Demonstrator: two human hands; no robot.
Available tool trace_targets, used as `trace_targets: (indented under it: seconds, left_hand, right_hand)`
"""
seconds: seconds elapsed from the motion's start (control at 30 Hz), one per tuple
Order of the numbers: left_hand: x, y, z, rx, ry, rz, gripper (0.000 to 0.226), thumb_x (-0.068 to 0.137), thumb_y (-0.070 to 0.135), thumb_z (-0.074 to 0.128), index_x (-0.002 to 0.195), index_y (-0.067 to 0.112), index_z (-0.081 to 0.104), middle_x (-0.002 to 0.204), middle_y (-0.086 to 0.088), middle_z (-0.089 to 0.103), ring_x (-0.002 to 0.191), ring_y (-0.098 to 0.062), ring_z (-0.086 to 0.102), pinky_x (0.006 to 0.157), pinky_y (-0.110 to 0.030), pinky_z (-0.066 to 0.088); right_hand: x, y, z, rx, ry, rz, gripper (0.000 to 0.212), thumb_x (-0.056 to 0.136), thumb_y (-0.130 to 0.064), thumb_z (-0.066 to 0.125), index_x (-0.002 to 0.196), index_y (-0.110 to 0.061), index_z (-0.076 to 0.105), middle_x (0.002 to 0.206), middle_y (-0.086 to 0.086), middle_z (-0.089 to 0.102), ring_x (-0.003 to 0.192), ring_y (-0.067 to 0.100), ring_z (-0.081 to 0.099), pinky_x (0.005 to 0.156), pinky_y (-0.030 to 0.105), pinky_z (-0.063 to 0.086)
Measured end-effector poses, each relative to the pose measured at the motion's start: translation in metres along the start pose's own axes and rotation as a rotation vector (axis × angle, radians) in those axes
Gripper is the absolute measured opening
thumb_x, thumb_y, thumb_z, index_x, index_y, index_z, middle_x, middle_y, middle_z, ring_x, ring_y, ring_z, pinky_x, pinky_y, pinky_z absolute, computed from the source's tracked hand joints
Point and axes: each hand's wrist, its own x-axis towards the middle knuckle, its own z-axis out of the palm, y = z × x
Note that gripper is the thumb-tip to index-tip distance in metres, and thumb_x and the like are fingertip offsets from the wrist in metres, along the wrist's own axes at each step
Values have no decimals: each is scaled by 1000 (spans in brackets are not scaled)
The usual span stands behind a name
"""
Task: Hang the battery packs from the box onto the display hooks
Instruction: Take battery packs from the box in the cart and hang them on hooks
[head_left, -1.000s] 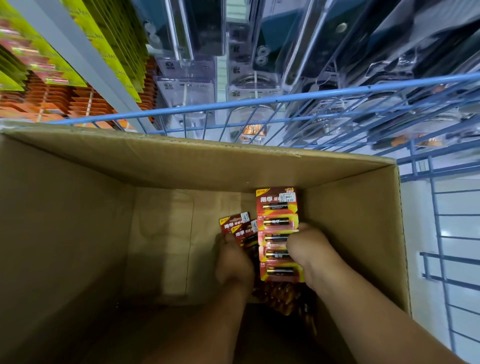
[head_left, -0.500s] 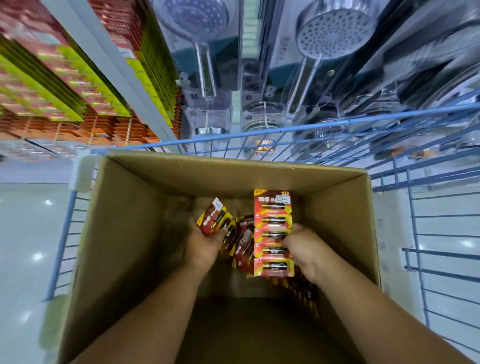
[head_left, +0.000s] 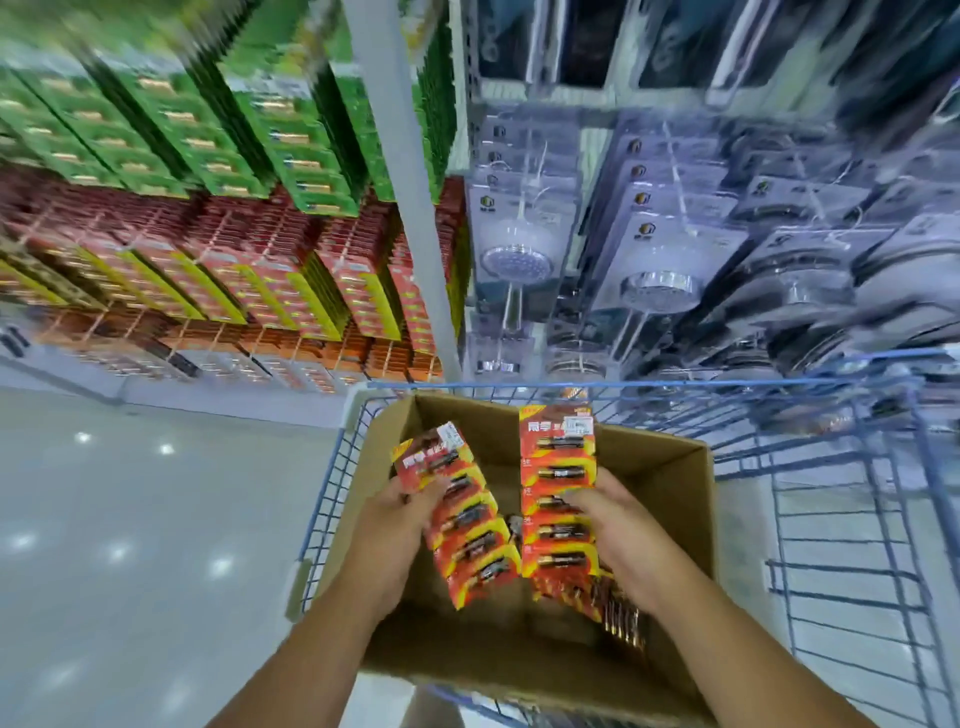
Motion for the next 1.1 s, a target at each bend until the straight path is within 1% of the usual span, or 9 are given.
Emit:
trace_targets:
  seconds: [0.13,0.2,0.27,0.5,0.7,0.83,0.9,0.97,1.1]
  left_hand:
    - [-43,40,-21,-12,38,149,22,104,32,60,125,33,66,105,5,80,95,-15,78,92,-43,59]
    - [-63,57,-36,-4,72,221,21,105,32,60,124,32,66,104,5,80,94,-15,78,84,-36,61]
    - [-81,73,-56,-20,126,287,20,105,31,59,123,28,67,104,2,80,95,-18,78,84,-38,61]
    - [-133,121,-166,-98,339,453,18,103,31,62,120,30,67,101,4,80,90,-16,78,75,-33,57]
    - [-183,140,-295,-175,438,603,18,103,26,63,120,27,68,97,0,80,83,-19,78,66,-28,58]
    - [-211,140,-406,-175,486,662,18,105,26,60,121,28,67,100,0,80,86,-18,78,66,-24,57]
    - [-224,140,-460,-183,518,677,20,105,31,59,124,31,65,103,1,80,87,-17,78,72,-31,59]
    - [-240,141,-507,-197,556,677,22,105,35,59,126,38,63,106,5,79,90,-16,78,79,-40,61]
    - [-267,149,-583,-210,589,718,16,105,31,60,119,34,66,101,4,80,88,-18,79,75,-39,61]
  right_hand:
    - [-28,-33,18,10,-62,-134,36,98,-42,68,133,-35,62,114,-2,79,105,24,77,102,55,54]
    - [-40,-49,31,-7,-95,-198,35,98,-45,66,132,-37,62,114,-4,79,104,21,77,102,53,55]
    - [-51,-66,48,-4,-130,-250,32,100,-42,65,131,-35,63,113,-2,79,103,23,77,101,53,56]
    - [-107,-122,138,-11,-234,-435,25,100,-30,66,124,-25,68,107,5,81,91,25,79,68,37,60]
    - [-158,-132,273,-85,-331,-593,20,99,-24,68,118,-23,72,99,2,81,85,20,78,71,35,57]
    - [-190,-125,394,-96,-363,-641,15,99,-24,69,113,-23,75,101,10,80,89,31,77,85,57,62]
    - [-206,-123,451,-78,-389,-662,13,99,-24,70,110,-25,75,105,12,79,93,36,77,89,65,59]
    - [-225,-121,500,-76,-426,-664,16,100,-24,68,115,-23,72,108,12,79,97,38,77,87,66,59]
    - [-255,-124,581,-88,-479,-677,16,100,-21,67,116,-20,72,107,15,79,97,40,76,87,66,59]
